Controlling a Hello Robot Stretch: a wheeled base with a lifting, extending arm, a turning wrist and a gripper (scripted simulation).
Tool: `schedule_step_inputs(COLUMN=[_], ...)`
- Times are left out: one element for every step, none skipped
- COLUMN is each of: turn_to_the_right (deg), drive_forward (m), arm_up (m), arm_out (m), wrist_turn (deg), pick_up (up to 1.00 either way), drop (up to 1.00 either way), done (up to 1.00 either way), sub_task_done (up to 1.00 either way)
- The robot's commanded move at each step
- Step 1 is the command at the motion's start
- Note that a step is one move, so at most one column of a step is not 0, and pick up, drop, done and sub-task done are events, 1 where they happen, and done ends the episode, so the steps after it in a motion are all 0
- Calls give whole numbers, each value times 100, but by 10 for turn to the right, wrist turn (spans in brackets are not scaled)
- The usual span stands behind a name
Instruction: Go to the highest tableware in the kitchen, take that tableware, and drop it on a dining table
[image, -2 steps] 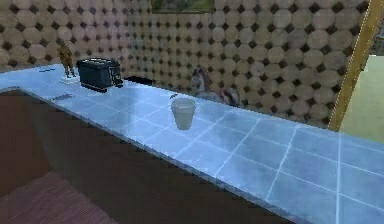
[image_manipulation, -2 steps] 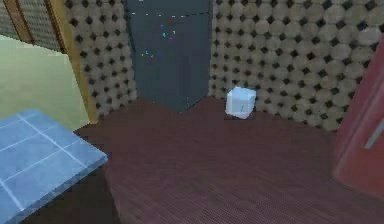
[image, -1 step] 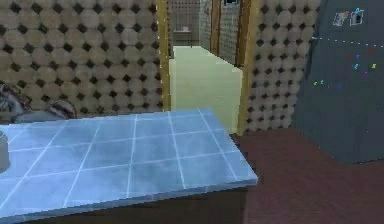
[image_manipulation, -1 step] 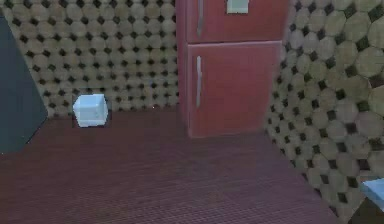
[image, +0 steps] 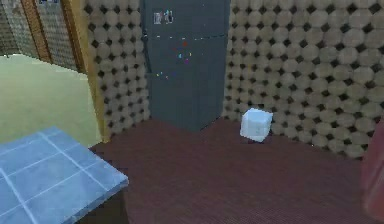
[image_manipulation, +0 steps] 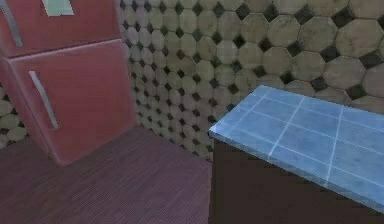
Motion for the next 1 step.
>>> schedule_step_inputs(turn_to_the_right=[0], drive_forward=[50], arm_up=[0], arm_out=[0], wrist_turn=[0], pick_up=[0], drop=[0], done=[0], sub_task_done=[0])
